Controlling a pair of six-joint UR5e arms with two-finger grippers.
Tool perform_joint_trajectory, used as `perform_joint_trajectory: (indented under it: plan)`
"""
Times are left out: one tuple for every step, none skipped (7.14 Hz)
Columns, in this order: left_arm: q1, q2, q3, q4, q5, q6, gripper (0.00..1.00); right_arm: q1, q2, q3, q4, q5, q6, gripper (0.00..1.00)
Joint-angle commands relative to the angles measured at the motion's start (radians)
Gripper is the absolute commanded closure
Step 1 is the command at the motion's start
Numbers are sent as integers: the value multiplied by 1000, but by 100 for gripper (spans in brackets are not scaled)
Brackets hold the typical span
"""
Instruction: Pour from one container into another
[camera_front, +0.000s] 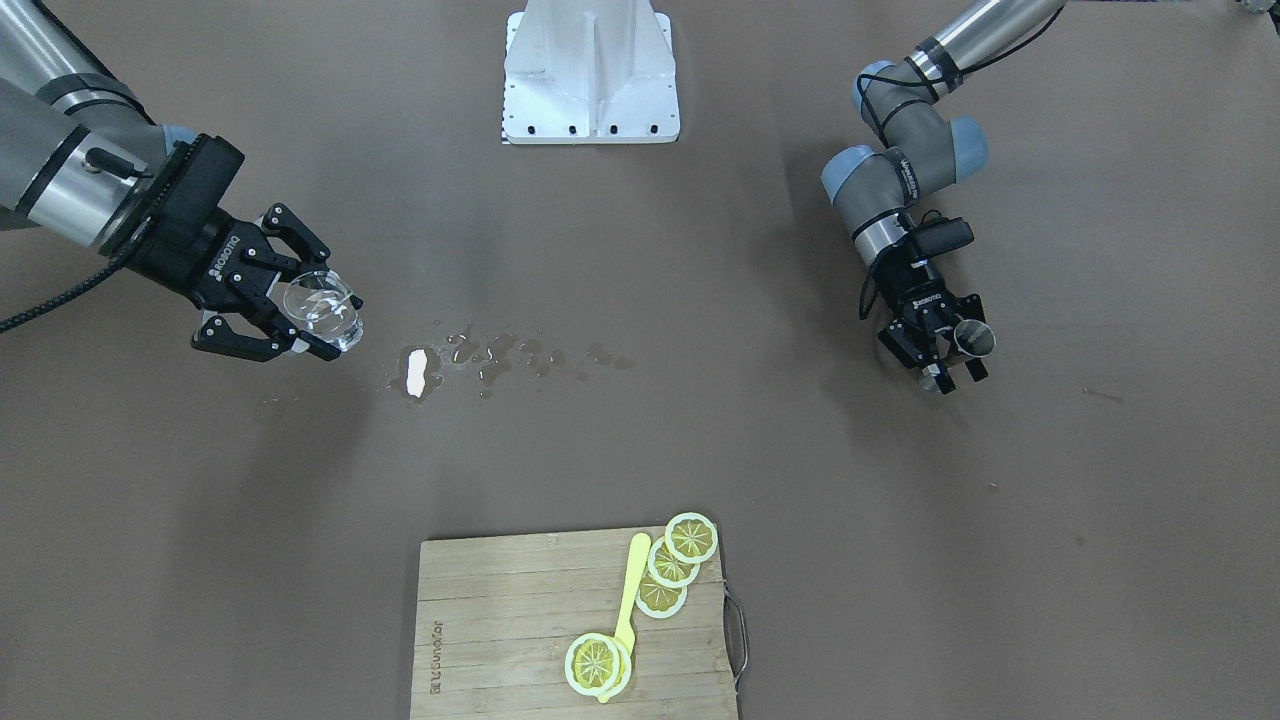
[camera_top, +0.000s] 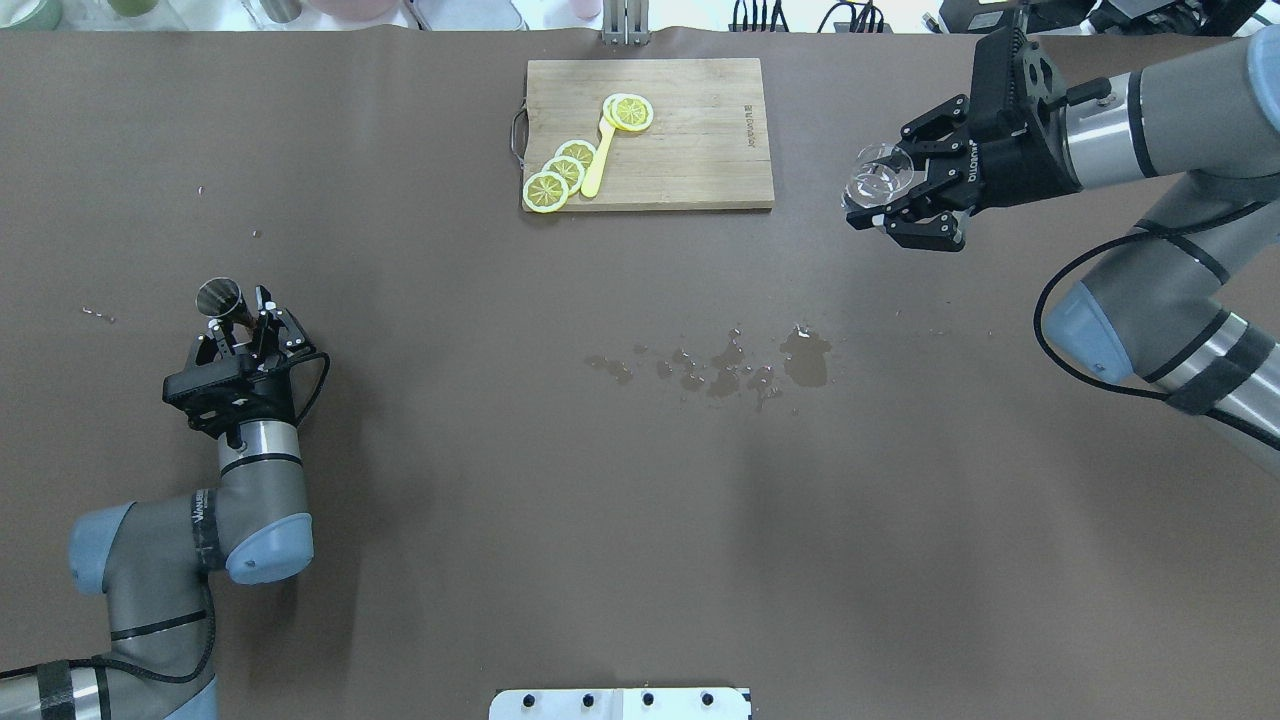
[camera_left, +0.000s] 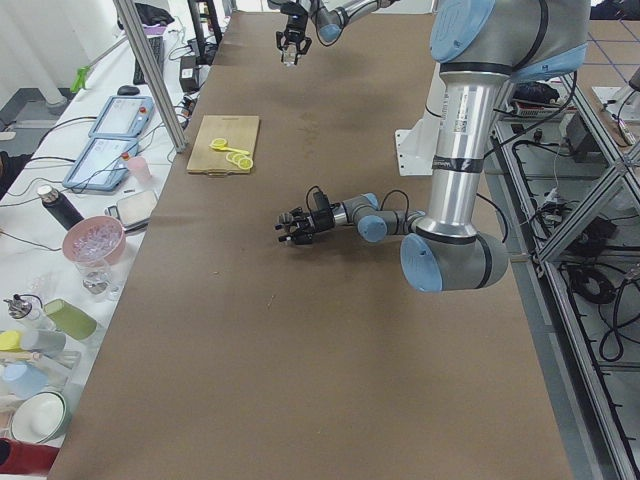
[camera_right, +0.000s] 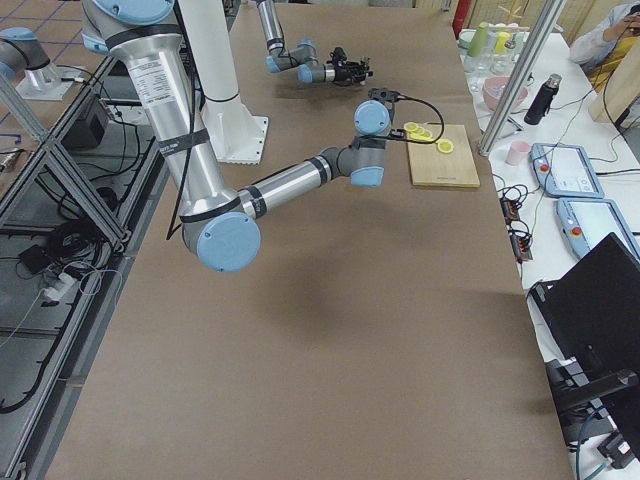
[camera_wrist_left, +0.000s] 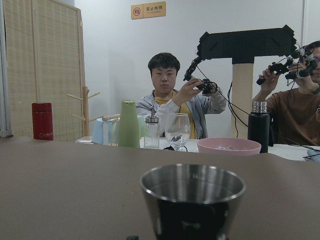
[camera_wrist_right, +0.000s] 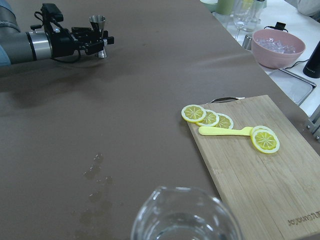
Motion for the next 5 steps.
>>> perform_joint_trajectory:
  plan:
    - [-1,-1,-2,-2,-6,0,75,-12,-2,38,-43,-3,4,100]
    - [-1,-1,-7,-2,-9,2,94,-21,-2,35,-44,-4,5,100]
    - [-1,-1,-16,-5,-9,8,100,-35,0,29,-44,-9,5,100]
    - [-3,4,-40,-21,-8,11,100,-38,1,28,-46,-4,7,100]
    - [-7,7,-53,-21,-8,19,100,-41,-2,28,-46,-3,7,100]
